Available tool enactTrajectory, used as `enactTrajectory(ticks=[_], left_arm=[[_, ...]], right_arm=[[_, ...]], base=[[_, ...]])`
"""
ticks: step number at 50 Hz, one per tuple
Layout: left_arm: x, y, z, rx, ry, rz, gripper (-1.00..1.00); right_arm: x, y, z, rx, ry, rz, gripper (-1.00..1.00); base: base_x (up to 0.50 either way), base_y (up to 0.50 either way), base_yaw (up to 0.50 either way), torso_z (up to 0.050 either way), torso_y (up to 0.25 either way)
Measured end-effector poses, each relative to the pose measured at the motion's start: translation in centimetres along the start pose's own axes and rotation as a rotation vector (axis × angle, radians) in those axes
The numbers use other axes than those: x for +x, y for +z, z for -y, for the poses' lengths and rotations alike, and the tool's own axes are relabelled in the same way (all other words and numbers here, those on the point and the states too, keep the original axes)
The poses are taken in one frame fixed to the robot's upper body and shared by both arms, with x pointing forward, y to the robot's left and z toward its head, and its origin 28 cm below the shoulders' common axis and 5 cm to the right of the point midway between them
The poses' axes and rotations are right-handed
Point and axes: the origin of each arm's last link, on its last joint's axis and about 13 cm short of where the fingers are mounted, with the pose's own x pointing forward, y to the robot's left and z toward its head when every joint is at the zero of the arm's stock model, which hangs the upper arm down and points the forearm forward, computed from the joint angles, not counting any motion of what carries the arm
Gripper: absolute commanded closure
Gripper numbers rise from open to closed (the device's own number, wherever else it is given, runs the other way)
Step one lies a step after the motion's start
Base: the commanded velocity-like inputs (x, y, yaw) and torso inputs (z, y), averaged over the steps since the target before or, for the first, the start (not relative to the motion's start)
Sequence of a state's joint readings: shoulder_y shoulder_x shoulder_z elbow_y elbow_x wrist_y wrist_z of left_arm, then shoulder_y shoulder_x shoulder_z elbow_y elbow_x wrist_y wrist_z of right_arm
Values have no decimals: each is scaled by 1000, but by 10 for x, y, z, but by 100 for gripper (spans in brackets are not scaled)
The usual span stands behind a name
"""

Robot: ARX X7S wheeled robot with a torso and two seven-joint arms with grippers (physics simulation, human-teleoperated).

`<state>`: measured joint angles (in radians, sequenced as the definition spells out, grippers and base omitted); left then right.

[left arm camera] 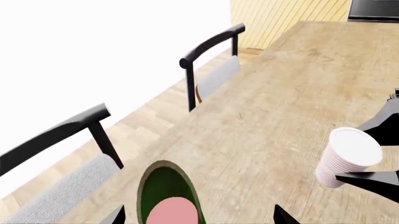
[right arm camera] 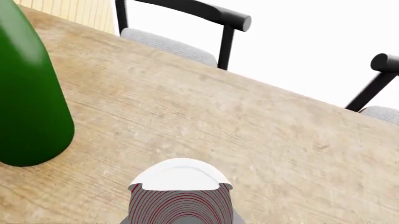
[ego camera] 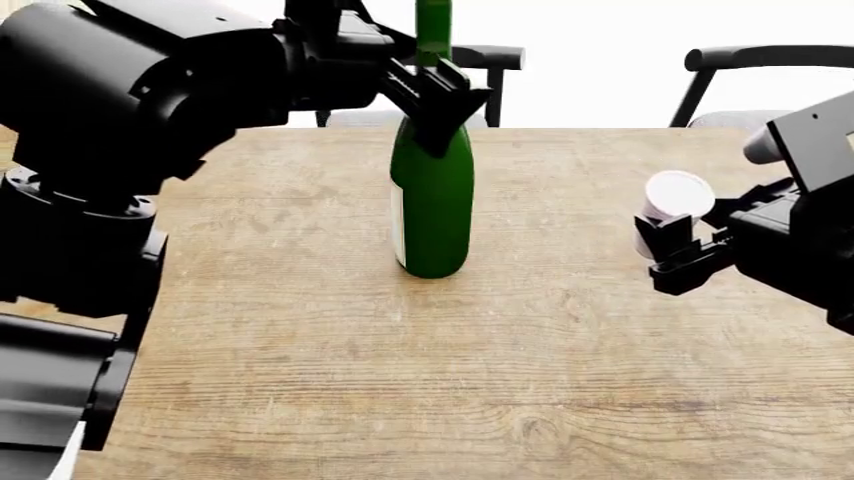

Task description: Pick the bottle and cup and place them in the sink. Then turn on the water.

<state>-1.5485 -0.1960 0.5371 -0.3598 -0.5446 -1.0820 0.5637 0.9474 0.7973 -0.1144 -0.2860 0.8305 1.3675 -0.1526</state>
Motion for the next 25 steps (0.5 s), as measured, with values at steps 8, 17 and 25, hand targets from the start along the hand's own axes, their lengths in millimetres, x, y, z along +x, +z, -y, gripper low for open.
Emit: enactTrajectory(ticks=[8, 17, 25], left_arm=[[2, -2, 0, 0, 2, -7, 100], [1, -1, -1, 4, 7, -6, 100], [-5, -1, 0, 0, 14, -3, 100]], right_arm=[[-1, -1, 0, 2, -4, 0, 100], [-1, -1, 1, 3, -8, 2, 100], [-2, -2, 0, 6, -10, 5, 100]], base=[[0, 0, 0, 0, 0], [0, 0, 0, 0, 0], [0, 0, 0, 0, 0]])
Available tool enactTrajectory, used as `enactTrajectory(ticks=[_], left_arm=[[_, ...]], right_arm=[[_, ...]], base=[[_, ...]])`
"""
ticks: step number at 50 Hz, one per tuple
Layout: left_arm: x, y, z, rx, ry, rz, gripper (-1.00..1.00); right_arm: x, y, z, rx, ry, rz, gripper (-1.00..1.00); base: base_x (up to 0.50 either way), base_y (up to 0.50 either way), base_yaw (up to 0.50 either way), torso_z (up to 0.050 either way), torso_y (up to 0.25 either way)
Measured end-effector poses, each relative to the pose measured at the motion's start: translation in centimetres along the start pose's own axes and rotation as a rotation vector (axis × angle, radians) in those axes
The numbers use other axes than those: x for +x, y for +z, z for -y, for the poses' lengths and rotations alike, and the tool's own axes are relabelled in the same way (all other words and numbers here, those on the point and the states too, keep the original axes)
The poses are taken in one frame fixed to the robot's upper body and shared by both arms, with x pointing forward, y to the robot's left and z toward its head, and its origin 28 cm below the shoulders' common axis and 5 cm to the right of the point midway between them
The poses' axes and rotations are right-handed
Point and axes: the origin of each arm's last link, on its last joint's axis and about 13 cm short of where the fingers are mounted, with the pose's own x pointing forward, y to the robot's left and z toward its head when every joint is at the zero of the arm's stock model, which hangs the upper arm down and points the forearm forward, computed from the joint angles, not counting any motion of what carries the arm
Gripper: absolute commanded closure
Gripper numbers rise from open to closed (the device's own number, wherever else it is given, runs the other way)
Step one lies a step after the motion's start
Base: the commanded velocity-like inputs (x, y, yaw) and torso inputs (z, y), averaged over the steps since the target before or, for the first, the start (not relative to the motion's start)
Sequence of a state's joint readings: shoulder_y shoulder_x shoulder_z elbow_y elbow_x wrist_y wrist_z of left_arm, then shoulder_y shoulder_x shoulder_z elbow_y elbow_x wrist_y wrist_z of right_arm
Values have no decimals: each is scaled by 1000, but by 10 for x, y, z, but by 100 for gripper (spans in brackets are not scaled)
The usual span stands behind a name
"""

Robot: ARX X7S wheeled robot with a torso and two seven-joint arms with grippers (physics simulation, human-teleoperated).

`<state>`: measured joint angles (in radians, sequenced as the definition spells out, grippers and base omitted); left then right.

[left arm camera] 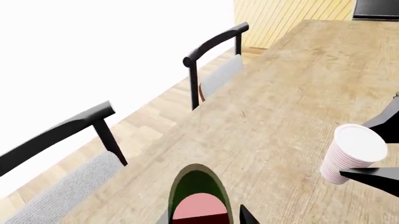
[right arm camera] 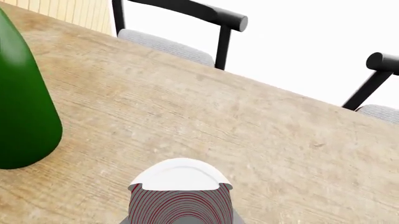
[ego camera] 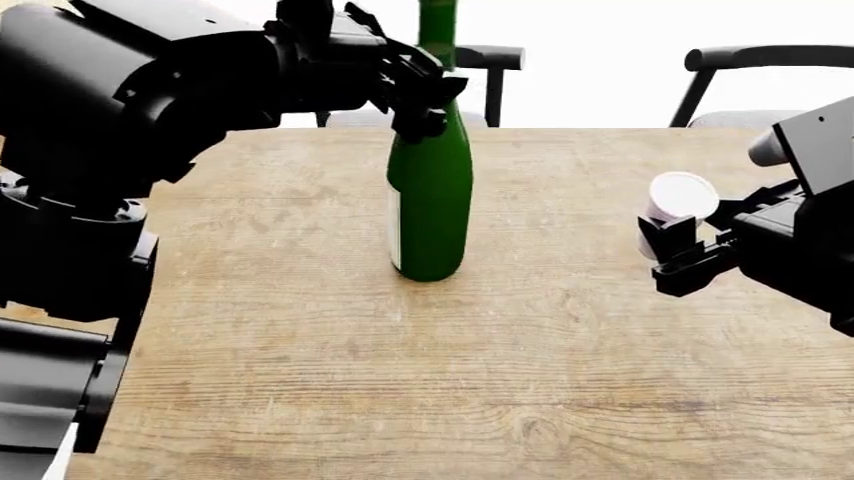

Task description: Pick the bottle and cup and place them in the sink. Then turn on the water.

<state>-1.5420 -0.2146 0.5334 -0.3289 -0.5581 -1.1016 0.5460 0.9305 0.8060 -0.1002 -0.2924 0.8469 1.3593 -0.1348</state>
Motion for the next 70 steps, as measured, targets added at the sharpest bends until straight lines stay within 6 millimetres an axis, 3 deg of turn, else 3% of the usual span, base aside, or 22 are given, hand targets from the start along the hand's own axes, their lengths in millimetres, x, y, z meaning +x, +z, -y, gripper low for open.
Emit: enactTrajectory(ticks=[16, 42, 70], left_arm=[[-24, 9, -4, -4, 53, 43, 100], [-50, 3, 5, -21, 50, 76, 100], [-64, 1, 12, -6, 63, 113, 100]], right_arm=[[1, 1, -2, -3, 5, 8, 100], [-2, 14, -6, 1, -9, 45, 100], [-3, 12, -10, 16, 1, 45, 100]], base=[[0, 0, 0, 0, 0], [0, 0, 0, 0, 218], [-499, 0, 0, 0, 0]])
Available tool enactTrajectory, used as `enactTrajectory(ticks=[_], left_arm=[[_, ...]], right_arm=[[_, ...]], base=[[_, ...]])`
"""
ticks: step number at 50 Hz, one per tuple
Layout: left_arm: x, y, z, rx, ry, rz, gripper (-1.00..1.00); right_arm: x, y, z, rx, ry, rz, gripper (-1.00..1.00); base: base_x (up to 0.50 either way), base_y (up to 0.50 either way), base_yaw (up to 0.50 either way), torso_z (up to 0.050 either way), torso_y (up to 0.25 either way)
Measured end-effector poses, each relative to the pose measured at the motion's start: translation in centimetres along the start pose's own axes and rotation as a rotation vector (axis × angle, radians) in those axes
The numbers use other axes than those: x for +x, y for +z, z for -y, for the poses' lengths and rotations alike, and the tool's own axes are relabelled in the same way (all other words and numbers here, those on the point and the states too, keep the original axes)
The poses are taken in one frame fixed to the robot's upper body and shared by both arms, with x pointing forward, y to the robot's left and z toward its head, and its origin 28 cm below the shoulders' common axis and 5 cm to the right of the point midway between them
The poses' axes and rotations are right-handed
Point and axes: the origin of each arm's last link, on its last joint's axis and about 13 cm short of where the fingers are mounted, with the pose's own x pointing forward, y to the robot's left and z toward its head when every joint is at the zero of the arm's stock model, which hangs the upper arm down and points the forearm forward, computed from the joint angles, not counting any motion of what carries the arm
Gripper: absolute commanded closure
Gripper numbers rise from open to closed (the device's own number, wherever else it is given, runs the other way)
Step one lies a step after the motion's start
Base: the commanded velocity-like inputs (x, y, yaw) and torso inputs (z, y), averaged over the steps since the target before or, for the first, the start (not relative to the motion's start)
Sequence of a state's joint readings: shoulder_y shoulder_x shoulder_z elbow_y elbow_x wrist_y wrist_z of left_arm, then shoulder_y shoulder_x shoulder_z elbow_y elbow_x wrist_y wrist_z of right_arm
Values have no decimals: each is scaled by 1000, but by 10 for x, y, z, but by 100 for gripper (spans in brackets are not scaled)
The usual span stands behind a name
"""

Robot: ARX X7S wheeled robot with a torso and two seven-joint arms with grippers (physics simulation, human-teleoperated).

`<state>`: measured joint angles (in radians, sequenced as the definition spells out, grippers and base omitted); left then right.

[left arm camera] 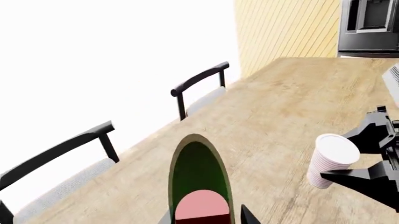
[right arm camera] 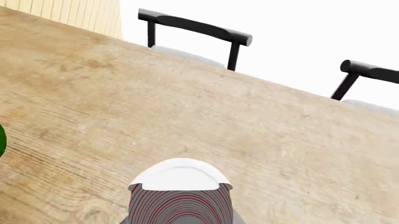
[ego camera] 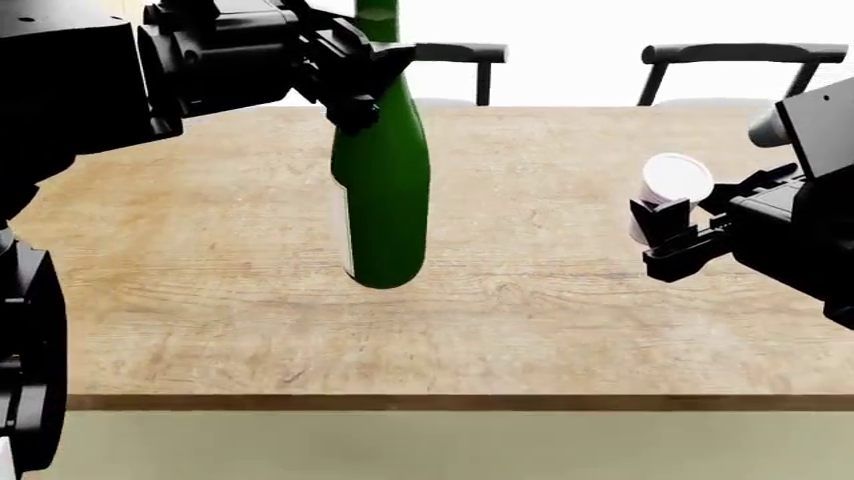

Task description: Pick the bottle and cup and place them in the sink. Then turn on the water.

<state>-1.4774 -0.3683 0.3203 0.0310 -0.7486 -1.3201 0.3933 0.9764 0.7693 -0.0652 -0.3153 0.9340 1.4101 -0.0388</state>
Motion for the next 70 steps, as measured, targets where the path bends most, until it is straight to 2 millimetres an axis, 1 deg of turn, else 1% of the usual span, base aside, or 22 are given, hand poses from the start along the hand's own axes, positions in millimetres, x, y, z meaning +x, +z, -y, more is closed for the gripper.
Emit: enactTrajectory(ticks=[12, 19, 43, 70], left_arm=[[-1, 0, 1, 7, -1, 1, 100], [-5, 0, 4, 2, 1, 1, 100], [-23, -5, 10, -22, 61, 15, 100], [-35, -14, 7, -47, 104, 29, 100]], right_arm=[[-1, -2, 0, 7, 5, 2, 100], [-1, -3, -1, 17, 9, 8, 100], [2, -4, -6, 8, 29, 28, 100], [6, -5, -15, -12, 95, 17, 100]], base=[[-500, 0, 0, 0, 0], [0, 0, 0, 0, 0], [0, 0, 500, 0, 0], [0, 0, 500, 1, 1]])
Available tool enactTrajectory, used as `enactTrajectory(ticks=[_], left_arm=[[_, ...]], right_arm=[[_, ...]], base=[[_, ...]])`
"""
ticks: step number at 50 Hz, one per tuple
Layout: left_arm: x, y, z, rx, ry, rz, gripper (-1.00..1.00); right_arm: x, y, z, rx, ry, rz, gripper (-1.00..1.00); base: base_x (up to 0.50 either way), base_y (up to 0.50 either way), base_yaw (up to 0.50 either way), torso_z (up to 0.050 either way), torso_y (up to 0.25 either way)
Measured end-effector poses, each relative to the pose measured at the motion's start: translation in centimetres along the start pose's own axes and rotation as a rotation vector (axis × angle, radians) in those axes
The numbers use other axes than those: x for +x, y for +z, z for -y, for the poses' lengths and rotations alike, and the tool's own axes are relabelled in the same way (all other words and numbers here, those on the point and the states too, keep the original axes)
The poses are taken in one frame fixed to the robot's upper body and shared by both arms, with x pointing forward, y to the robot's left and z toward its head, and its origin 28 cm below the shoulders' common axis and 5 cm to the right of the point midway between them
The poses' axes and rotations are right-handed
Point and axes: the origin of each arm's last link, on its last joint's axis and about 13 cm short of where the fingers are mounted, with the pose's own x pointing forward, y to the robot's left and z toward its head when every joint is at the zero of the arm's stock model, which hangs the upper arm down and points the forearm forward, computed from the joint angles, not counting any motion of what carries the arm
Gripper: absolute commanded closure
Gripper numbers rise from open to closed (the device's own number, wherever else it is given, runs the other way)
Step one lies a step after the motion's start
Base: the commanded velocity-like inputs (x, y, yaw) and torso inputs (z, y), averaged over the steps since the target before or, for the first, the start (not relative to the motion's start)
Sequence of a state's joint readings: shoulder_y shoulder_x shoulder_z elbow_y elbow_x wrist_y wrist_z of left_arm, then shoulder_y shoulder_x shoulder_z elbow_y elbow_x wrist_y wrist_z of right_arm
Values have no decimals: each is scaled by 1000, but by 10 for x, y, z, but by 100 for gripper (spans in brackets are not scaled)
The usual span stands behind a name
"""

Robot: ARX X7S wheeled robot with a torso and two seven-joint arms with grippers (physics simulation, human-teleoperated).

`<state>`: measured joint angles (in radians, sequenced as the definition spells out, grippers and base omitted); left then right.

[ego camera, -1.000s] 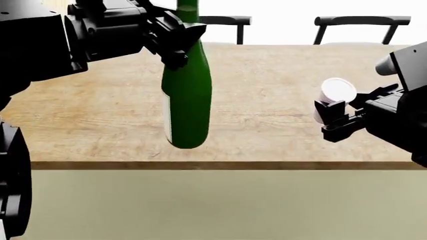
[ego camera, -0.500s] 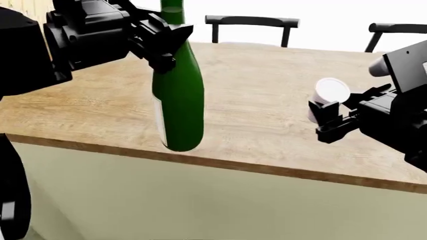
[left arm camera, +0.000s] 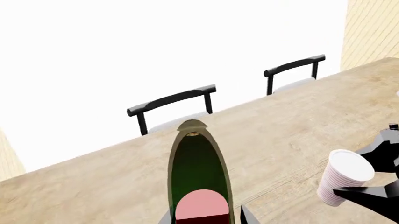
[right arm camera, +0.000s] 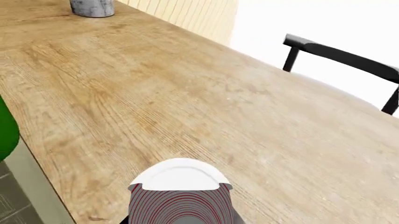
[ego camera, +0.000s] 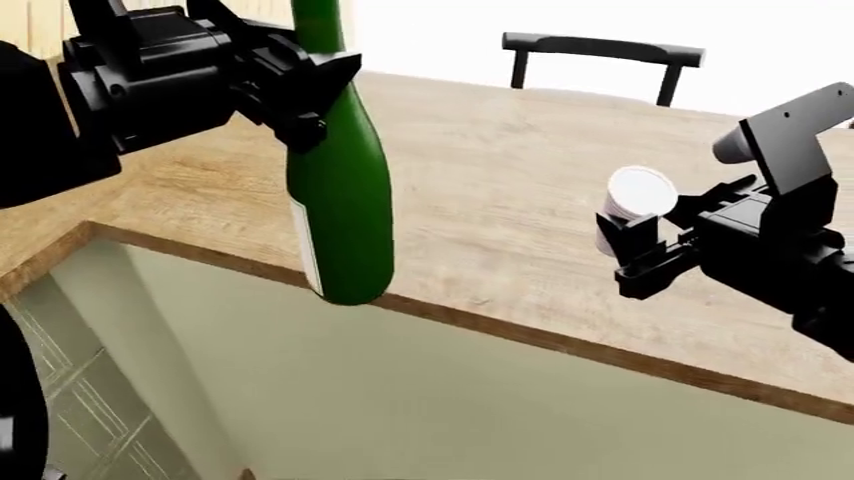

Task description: Pick the bottle and cup and place them in the sink. Then turn on the water.

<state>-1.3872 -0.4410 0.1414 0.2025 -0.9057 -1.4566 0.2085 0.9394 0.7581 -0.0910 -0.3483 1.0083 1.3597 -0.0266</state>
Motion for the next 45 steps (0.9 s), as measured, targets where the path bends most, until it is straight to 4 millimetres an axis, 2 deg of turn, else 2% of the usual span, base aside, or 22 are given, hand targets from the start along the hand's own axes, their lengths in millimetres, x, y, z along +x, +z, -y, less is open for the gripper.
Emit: enactTrajectory(ticks=[45], left_arm=[[-5, -6, -1, -2, 8, 5, 100]], right_arm=[[7, -4, -6, -5, 50, -27, 100]], base=[[0, 0, 500, 0, 1]])
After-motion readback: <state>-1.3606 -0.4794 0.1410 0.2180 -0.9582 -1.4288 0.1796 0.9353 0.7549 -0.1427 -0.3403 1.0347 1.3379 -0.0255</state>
